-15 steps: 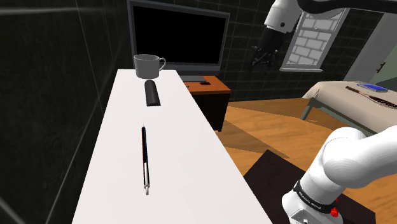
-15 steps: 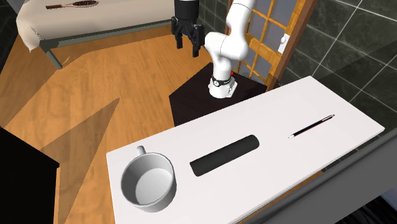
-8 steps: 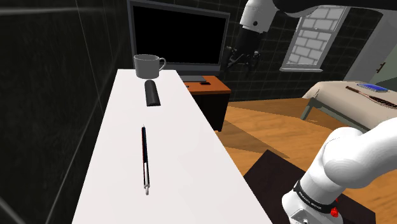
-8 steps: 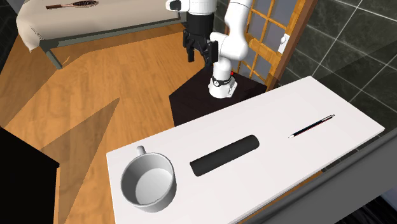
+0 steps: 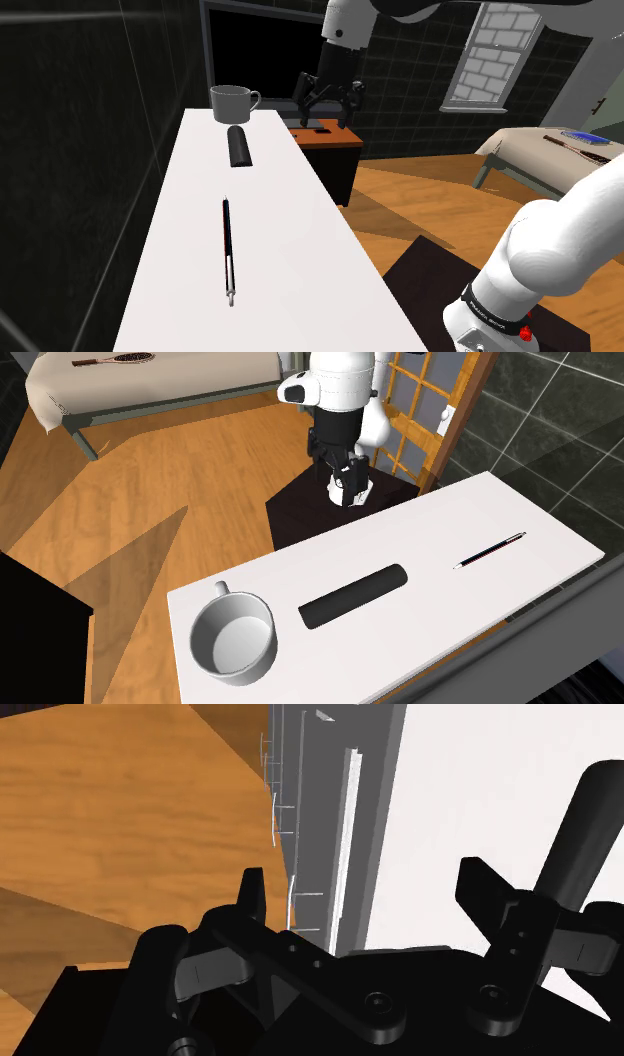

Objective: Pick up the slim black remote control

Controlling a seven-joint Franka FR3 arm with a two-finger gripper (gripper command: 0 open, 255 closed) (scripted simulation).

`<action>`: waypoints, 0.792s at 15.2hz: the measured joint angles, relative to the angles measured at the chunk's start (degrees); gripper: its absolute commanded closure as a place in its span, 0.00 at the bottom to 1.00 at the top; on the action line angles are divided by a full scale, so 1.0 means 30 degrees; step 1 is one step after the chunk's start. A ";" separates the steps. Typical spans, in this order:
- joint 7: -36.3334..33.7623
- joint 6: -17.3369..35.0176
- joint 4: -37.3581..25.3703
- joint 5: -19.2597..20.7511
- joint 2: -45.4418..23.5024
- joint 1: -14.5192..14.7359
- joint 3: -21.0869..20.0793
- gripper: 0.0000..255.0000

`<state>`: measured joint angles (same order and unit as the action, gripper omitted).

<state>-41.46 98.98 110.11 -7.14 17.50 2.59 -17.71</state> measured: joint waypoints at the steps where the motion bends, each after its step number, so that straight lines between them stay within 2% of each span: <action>1: -0.0641 -0.0032 -0.0606 0.0104 -0.0621 0.0041 -0.0335 0.00; 7: -0.4445 -0.0329 -0.5116 0.1522 -0.5302 0.0511 -0.2036 0.00; 12: -0.7505 -0.1627 -1.0660 0.3531 -1.0194 0.1861 -0.2786 0.00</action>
<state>-63.98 94.10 78.13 3.45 -13.08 8.17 -26.07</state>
